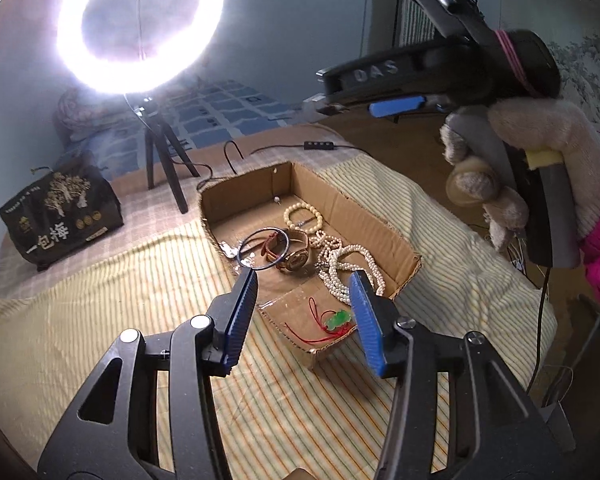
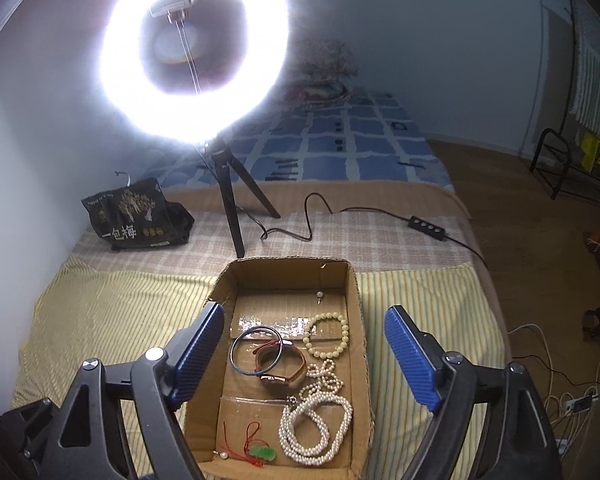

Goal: Organize jewelry

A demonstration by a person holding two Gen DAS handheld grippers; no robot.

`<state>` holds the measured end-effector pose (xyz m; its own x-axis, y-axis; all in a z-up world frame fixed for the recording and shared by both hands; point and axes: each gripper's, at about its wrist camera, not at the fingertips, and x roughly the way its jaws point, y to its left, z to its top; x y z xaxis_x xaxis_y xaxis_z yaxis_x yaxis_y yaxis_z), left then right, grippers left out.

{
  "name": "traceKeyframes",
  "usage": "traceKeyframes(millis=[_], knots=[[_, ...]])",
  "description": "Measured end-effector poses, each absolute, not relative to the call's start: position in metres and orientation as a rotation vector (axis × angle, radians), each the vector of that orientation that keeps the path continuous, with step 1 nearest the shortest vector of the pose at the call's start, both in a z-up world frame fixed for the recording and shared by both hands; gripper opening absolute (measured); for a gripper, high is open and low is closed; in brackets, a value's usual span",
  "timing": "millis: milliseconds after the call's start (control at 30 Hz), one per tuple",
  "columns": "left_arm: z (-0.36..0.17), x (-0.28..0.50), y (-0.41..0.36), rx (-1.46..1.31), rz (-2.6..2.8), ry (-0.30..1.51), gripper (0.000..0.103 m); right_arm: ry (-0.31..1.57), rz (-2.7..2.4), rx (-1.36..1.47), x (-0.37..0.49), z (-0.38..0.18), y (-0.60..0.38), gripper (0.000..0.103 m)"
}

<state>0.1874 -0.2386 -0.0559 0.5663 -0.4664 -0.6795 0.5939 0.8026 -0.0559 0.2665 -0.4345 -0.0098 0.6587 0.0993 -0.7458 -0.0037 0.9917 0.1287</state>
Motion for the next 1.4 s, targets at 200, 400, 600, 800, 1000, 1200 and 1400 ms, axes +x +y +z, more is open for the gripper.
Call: traceKeyframes(millis=[200, 400, 600, 800, 1000, 1200, 1400], knots=[[-0.032, 0.17, -0.219, 0.154, -0.599, 0.713, 0.058, 0.801, 0.021, 0.104, 0.231, 0.011, -0.428, 0.093], [-0.006, 0.151, -0.197, 0.115, -0.559, 0.662, 0.066, 0.737, -0.025, 0.108, 0.188, 0.029, -0.421, 0.101], [0.014, 0.132, -0.176, 0.067, -0.533, 0.638, 0.079, 0.672, -0.076, 0.082, 0.145, 0.048, -0.409, 0.103], [0.03, 0.111, -0.16, 0.084, -0.496, 0.606, 0.079, 0.638, -0.098, 0.068, 0.105, 0.059, -0.393, 0.103], [0.047, 0.088, -0.15, 0.113, -0.45, 0.576, 0.079, 0.611, -0.104, 0.046, 0.074, 0.067, -0.381, 0.103], [0.058, 0.079, -0.144, 0.096, -0.435, 0.578, 0.079, 0.595, -0.112, 0.028, 0.052, 0.07, -0.376, 0.103], [0.057, 0.08, -0.141, 0.086, -0.41, 0.599, 0.079, 0.588, -0.111, 0.035, 0.04, 0.07, -0.377, 0.103]])
